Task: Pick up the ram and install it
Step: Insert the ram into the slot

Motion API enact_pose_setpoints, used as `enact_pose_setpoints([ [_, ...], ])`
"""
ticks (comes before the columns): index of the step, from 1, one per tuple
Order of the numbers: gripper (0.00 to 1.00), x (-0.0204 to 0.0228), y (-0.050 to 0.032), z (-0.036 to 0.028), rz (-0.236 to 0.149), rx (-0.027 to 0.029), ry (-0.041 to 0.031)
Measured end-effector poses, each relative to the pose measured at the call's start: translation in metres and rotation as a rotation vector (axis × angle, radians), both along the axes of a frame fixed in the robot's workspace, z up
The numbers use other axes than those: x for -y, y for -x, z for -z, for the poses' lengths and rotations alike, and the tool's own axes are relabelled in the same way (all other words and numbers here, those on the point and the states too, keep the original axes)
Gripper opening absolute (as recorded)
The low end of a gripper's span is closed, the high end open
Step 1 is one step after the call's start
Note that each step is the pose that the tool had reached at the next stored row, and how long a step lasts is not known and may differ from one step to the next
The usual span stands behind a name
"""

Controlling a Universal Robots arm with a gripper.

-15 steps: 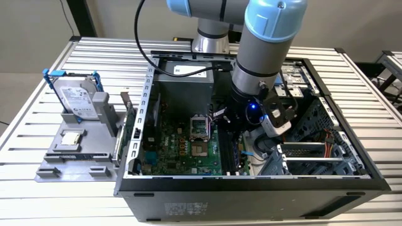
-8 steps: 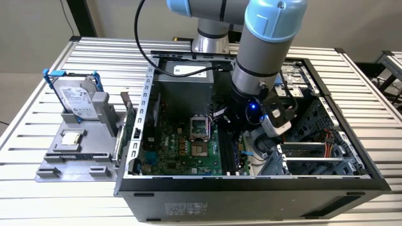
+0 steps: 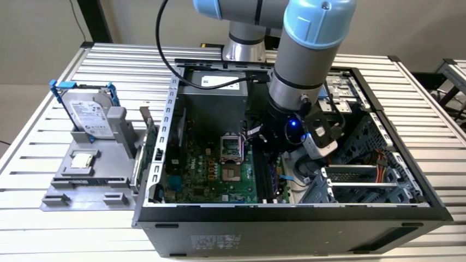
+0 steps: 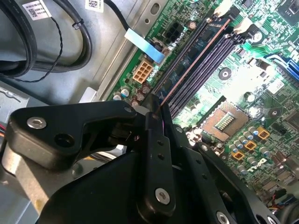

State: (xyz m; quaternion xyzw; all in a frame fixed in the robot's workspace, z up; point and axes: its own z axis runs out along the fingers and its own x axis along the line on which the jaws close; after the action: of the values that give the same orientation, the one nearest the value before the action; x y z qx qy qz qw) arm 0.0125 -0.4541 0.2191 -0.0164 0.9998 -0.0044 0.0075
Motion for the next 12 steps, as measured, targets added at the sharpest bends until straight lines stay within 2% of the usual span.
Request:
enact_pose_setpoints([
  [12, 0.0, -0.0001, -0.0001, 0.0016, 0.0, -0.0024, -0.0005],
])
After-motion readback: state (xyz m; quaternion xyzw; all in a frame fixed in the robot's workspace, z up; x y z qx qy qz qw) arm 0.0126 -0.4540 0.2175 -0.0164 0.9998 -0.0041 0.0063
